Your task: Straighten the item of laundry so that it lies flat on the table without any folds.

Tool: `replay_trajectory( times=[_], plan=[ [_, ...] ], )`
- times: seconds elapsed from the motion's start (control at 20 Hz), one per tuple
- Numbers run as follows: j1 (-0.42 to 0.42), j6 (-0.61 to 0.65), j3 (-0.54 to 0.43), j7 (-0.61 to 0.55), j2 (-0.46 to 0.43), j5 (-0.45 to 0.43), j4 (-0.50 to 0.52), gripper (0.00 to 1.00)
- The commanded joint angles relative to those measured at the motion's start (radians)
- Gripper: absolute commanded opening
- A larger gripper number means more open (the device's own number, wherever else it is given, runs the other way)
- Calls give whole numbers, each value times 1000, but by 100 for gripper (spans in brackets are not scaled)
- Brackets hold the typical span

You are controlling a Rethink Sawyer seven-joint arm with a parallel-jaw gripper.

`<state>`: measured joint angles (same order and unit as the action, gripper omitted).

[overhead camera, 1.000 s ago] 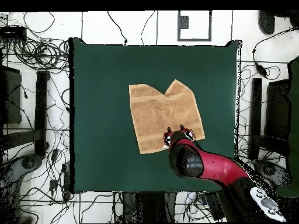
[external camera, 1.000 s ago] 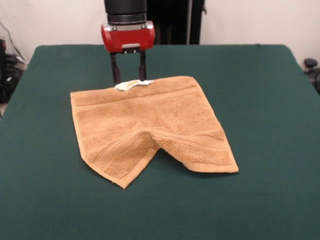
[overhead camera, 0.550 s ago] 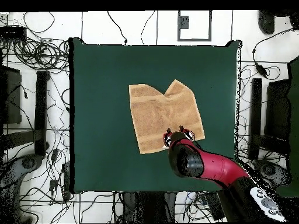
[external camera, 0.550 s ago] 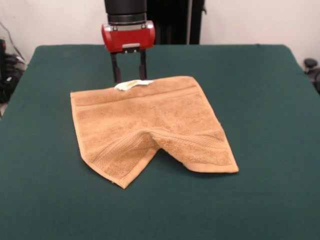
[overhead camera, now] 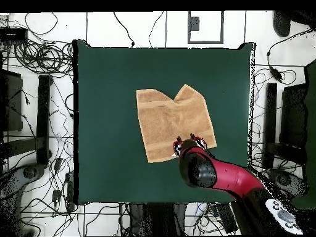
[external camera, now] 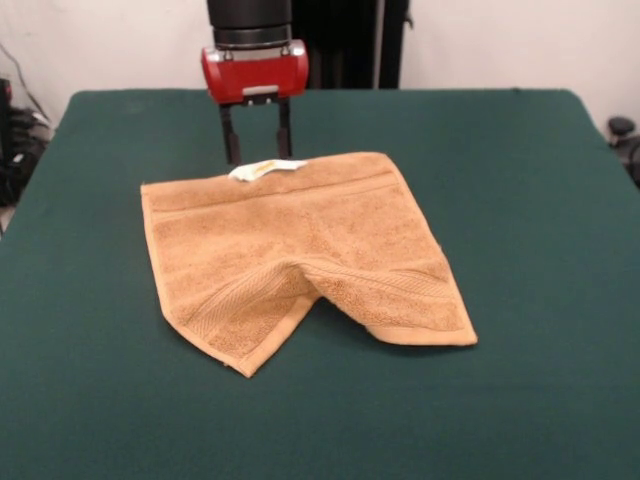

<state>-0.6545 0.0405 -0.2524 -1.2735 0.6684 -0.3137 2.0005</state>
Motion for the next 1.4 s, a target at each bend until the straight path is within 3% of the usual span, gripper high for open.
replay_trajectory(
  times=[0.05,0.4,1.4],
  plan=[
    [-3,176,-129,-99,7,50,-49,100],
    [-34,249,-157,-75,41,52,-63,100],
    [-36,224,-154,-124,46,43,-52,100]
  ],
)
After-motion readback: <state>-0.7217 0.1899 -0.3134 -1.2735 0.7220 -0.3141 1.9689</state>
